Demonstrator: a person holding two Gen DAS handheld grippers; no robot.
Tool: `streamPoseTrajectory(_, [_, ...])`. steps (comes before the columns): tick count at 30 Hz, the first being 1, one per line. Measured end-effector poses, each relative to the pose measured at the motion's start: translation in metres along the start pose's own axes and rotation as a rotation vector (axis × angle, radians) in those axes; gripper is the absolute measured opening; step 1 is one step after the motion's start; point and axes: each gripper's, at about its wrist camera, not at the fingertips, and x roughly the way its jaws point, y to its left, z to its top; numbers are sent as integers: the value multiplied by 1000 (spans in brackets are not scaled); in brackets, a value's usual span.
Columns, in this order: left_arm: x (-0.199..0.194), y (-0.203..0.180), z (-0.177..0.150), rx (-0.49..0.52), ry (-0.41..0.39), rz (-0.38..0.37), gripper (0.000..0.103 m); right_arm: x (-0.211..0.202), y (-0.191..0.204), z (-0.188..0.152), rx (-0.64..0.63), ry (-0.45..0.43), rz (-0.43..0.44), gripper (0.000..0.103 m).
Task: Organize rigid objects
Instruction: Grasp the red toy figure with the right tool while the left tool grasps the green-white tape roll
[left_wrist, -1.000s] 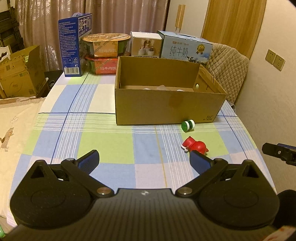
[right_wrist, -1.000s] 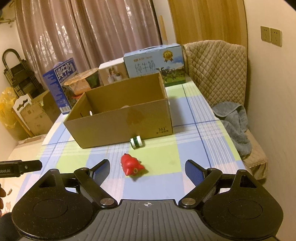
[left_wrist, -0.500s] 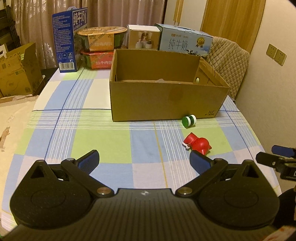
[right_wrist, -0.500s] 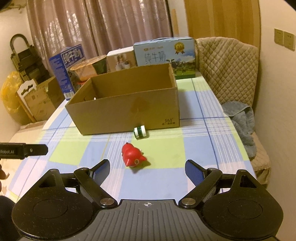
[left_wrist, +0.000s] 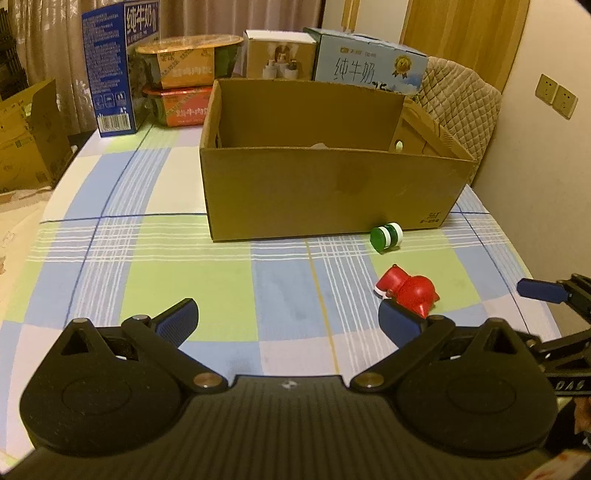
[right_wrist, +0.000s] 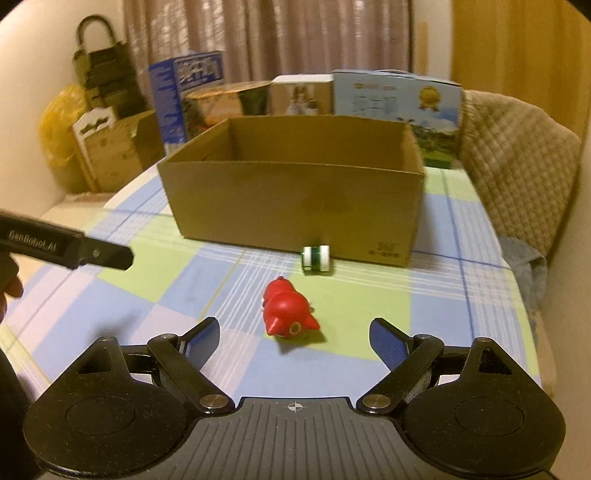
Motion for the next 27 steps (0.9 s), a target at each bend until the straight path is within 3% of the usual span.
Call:
streamPoseTrajectory(5, [21, 2, 1, 23, 23, 5, 102, 29, -1, -2, -49, 25, 20, 85])
streamPoseTrajectory(14, [54, 4, 0, 40, 54, 1, 102, 77, -12, 0, -10, 54, 71, 84])
streamPoseTrajectory(24, [73, 3, -3, 37, 73, -14, 102, 108, -9, 6, -82, 103, 71, 51])
streamPoseTrajectory(27, [75, 3, -3, 36, 76, -18, 102, 111, -8, 4, -97, 110, 70, 48])
